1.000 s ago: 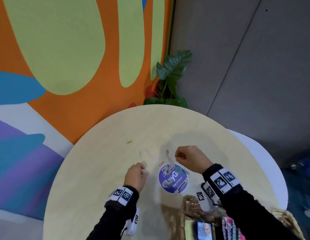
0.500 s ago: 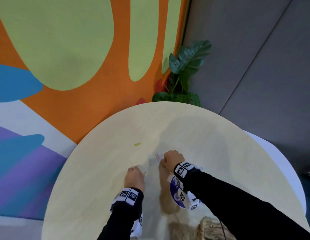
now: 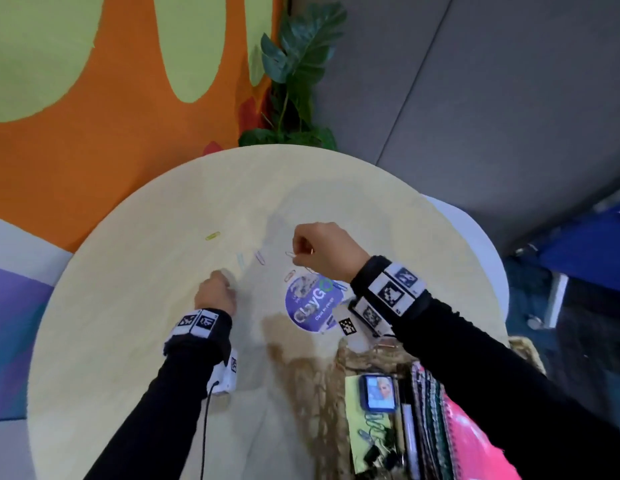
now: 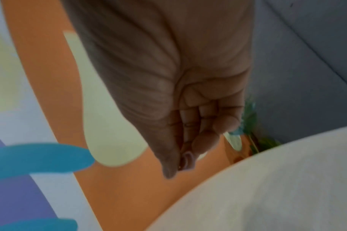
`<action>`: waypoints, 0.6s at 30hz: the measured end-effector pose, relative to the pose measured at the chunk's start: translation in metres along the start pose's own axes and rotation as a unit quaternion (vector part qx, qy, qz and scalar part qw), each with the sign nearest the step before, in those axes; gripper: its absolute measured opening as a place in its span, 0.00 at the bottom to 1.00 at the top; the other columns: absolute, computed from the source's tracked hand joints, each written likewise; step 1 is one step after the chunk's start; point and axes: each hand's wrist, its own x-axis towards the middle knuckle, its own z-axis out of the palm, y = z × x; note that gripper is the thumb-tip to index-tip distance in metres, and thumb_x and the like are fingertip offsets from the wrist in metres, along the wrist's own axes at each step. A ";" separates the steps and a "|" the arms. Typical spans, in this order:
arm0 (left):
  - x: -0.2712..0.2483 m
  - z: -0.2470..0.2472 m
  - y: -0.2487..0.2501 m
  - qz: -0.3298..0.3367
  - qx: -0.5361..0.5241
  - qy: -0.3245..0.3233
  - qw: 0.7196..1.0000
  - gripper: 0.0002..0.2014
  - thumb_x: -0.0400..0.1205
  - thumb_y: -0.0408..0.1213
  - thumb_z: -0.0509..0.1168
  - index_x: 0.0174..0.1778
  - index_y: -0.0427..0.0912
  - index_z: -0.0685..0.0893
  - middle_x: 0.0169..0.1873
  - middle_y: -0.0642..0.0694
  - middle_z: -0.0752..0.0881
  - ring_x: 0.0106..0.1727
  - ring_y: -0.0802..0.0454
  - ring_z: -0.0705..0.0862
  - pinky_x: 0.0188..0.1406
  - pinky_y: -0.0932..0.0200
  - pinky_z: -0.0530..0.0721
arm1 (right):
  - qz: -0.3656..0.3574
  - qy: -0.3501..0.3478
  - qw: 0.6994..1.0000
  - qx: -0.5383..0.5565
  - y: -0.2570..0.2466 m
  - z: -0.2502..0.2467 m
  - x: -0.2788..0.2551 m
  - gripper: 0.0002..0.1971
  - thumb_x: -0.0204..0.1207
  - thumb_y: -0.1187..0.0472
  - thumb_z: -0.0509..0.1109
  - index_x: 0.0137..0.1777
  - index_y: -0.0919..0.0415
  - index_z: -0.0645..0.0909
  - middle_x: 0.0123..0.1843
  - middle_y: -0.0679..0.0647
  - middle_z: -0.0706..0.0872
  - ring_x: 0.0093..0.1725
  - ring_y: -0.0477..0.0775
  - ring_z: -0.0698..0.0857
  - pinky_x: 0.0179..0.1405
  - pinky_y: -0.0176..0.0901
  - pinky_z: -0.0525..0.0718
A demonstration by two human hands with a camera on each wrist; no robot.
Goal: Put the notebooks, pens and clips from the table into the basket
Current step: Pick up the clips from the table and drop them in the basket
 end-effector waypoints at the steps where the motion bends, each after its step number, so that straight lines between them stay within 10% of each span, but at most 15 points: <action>1: -0.002 -0.002 0.002 0.001 -0.005 0.004 1.000 0.10 0.79 0.28 0.60 0.55 0.32 0.79 0.52 0.27 0.86 0.56 0.30 0.83 0.51 0.46 0.81 | -0.010 0.011 1.000 0.007 0.002 -0.009 -0.023 0.04 0.69 0.65 0.74 0.43 0.62 0.83 0.36 0.51 0.82 0.35 0.52 0.77 0.34 0.40 0.71; 5: -0.017 -0.013 0.017 0.049 -0.023 0.003 0.999 0.07 0.79 0.30 0.63 0.51 0.36 0.84 0.51 0.32 0.88 0.57 0.34 0.84 0.54 0.47 0.81 | 0.008 -0.028 1.000 0.000 0.023 -0.018 -0.112 0.04 0.69 0.64 0.74 0.44 0.60 0.85 0.31 0.44 0.81 0.28 0.42 0.75 0.30 0.31 0.69; 18: -0.170 -0.042 0.087 0.299 -0.019 -0.095 0.949 0.03 0.77 0.37 0.68 0.43 0.45 0.86 0.35 0.49 0.86 0.37 0.49 0.80 0.42 0.58 0.77 | 0.078 -0.272 0.930 -0.236 0.063 0.089 -0.202 0.10 0.79 0.69 0.62 0.54 0.68 0.83 0.56 0.65 0.86 0.53 0.67 0.86 0.47 0.53 0.84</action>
